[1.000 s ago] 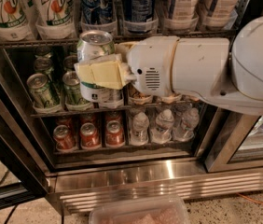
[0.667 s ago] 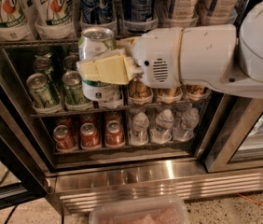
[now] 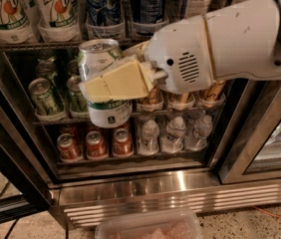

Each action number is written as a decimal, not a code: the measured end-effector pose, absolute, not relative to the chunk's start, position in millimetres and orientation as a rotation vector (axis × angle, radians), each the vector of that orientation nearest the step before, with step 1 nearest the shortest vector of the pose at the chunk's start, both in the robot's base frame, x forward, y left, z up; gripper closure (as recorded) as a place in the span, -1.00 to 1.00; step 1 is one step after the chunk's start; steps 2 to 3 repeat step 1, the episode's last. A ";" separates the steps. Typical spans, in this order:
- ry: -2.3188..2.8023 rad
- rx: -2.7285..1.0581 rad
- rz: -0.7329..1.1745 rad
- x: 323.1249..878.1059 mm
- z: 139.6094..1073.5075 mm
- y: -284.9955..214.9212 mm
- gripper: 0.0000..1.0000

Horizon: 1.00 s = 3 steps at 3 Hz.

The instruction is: Pick 7up can from top shelf of fridge

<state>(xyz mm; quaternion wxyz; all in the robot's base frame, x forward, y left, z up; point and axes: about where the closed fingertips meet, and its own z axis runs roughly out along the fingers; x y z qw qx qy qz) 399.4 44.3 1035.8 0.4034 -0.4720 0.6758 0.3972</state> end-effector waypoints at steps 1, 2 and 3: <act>1.707 -1.192 1.003 399.4 1035.8 44.4 1.00; 1.707 -1.192 1.003 399.4 1035.8 44.4 1.00; 1.707 -1.192 1.003 399.4 1035.8 44.4 1.00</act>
Offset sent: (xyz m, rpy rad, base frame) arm 0.0000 0.0000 0.0000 0.0000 0.0000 0.0000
